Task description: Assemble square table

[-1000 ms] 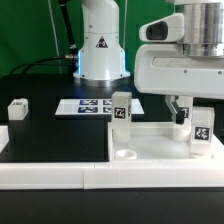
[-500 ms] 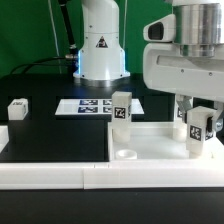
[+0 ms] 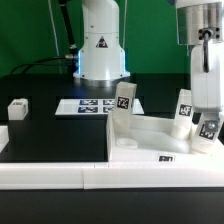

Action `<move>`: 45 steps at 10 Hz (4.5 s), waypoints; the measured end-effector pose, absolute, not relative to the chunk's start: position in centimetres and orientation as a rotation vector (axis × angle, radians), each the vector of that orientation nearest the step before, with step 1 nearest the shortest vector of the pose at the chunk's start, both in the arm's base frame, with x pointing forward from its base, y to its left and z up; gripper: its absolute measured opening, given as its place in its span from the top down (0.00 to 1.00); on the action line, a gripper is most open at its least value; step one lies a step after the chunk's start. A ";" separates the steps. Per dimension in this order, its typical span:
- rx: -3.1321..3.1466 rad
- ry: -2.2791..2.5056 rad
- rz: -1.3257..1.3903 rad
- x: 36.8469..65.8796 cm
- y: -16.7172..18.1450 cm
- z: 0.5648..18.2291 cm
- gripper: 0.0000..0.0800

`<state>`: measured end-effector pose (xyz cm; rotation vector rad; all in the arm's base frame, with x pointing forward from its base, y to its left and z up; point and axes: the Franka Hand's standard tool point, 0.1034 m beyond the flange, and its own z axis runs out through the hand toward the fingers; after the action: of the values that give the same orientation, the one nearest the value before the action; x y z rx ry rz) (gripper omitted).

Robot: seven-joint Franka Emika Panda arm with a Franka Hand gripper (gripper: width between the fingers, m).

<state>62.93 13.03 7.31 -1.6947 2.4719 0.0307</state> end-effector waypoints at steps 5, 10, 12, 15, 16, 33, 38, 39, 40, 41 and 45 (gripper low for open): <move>-2.635 1.445 -0.108 63.0 11.1 7.2 0.19; -2.910 0.972 -0.124 63.3 11.1 6.7 0.34; -2.898 1.006 -0.122 63.3 11.1 6.7 0.57; -2.799 1.241 -0.111 63.3 11.1 6.6 0.64; -2.743 1.355 -0.106 63.3 11.0 6.6 0.64; -2.896 1.148 -0.147 62.7 11.7 6.6 0.19; -3.042 0.838 -0.182 62.9 12.1 6.4 0.53; -2.999 0.959 -0.182 62.9 12.1 6.4 0.53; -2.946 1.095 -0.182 62.9 12.2 6.4 0.64; -2.928 1.139 -0.182 62.9 12.2 6.4 0.64; -2.355 1.895 -0.057 62.8 11.3 6.3 0.64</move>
Offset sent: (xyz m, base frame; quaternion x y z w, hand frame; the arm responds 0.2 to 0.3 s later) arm -0.0072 0.0036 -0.0103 0.0454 -0.0668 -0.3787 0.9220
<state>62.81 11.28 6.26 -2.3547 1.8954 -0.0574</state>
